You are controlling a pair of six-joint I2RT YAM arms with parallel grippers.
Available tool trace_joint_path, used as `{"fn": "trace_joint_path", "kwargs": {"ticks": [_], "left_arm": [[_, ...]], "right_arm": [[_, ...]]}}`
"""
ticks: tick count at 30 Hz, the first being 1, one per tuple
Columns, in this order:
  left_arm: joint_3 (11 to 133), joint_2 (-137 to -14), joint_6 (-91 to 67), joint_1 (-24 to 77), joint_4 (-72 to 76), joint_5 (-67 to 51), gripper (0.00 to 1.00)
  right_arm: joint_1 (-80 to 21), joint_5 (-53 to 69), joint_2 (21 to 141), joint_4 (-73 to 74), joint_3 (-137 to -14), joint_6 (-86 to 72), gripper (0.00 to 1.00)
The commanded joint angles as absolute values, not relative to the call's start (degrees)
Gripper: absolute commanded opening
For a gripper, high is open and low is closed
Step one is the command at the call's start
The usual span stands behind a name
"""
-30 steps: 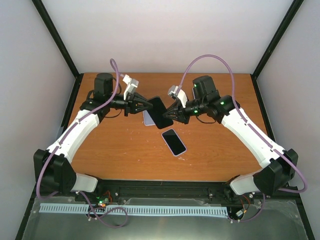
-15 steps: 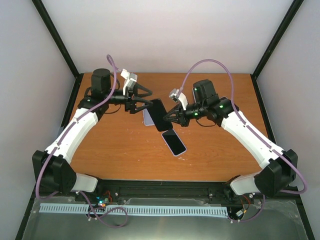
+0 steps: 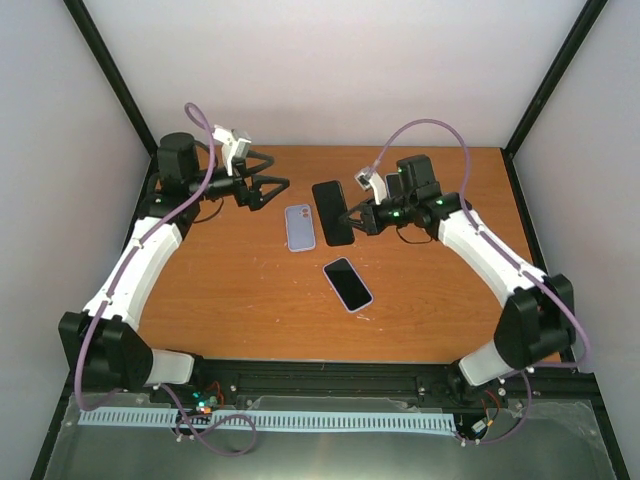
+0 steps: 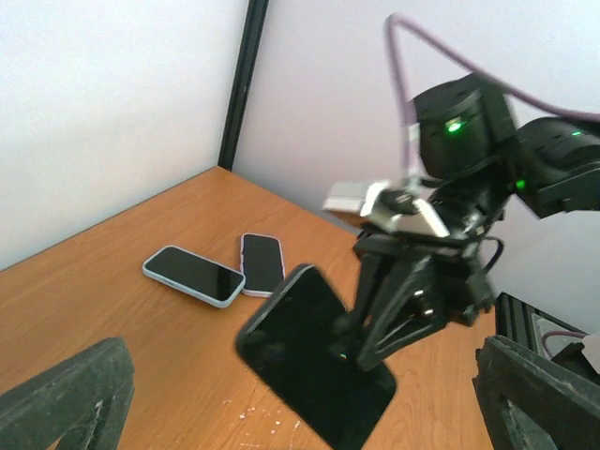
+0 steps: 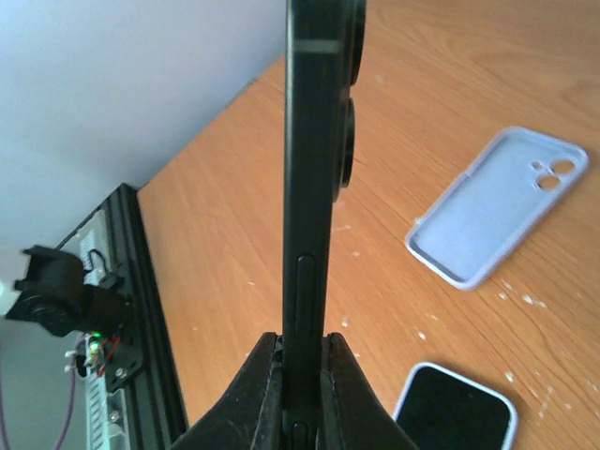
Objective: Take the phone out of the phone case
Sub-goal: Place the phone at the center of the board.
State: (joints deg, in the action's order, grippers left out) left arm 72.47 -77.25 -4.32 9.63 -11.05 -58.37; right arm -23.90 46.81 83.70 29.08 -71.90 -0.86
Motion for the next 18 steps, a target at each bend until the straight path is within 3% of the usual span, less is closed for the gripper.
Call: {"fn": "trace_joint_path", "kwargs": {"ticks": [1, 18], "left_arm": [[71.36, -74.66, -5.53, 9.49, -7.68, -54.86, 1.0], [69.48, -73.04, -5.94, 9.32, -7.22, -52.01, 1.0]], "right_arm": [[-21.9, 46.13, 90.57, 25.94, -74.15, -4.03, 0.03], [-18.7, 48.71, 111.36, 22.15, -82.65, -12.06, 0.03]]}}
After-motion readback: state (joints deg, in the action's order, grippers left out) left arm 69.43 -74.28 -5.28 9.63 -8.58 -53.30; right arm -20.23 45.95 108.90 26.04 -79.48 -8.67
